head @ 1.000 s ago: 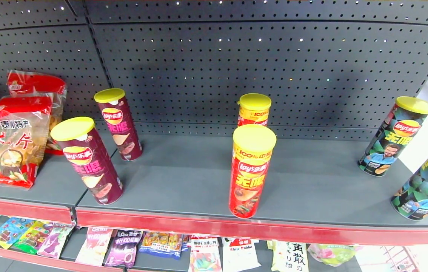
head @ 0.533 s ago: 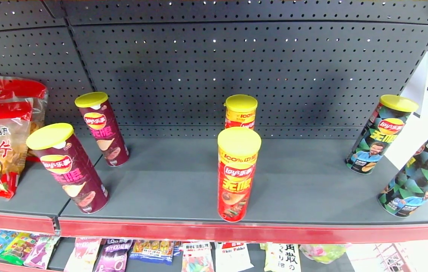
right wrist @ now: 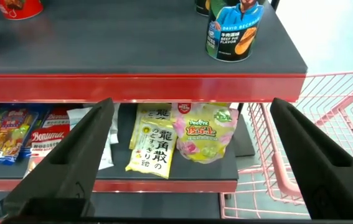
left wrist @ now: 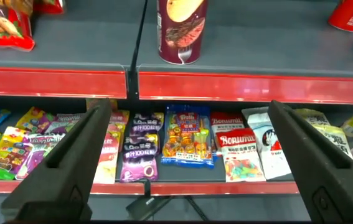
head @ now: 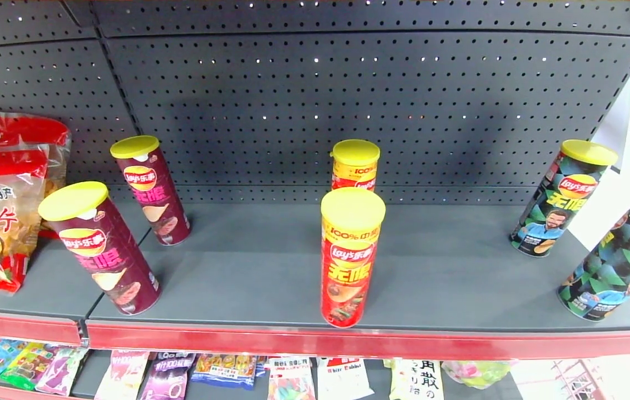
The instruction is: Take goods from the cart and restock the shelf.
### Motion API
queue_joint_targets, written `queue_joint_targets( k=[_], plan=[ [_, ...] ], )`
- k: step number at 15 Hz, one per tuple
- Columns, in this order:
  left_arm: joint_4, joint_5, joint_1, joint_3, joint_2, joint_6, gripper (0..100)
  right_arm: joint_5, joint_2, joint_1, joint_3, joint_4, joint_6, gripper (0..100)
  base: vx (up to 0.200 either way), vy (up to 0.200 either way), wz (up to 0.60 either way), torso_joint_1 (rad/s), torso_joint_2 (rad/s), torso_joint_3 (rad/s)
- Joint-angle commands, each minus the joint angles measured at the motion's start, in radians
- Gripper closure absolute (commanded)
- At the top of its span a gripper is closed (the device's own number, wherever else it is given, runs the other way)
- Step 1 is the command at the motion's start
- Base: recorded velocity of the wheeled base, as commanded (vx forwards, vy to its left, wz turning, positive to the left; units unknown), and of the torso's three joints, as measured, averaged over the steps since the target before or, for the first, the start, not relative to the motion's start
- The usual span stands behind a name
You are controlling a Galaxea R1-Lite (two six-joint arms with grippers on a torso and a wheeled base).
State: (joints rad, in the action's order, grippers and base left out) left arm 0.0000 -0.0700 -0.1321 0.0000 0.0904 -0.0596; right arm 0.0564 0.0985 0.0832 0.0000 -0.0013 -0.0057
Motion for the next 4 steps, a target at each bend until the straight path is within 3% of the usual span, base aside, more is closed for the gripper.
queue_joint_targets(
  k=[1, 4],
  plan=[
    [0.000, -0.001, 0.000, 0.000, 0.003, 0.000, 0, 0.000, 0.000, 0.001, 0.000, 0.000, -0.002, 0, 0.000, 0.000, 0.00, 0.000, 0.00, 0.000],
    [0.000, -0.002, 0.000, 0.000, 0.003, 0.000, 0, -0.003, 0.001, 0.001, 0.000, 0.000, -0.003, 0, 0.000, 0.000, 0.00, 0.000, 0.00, 0.000]
  ],
)
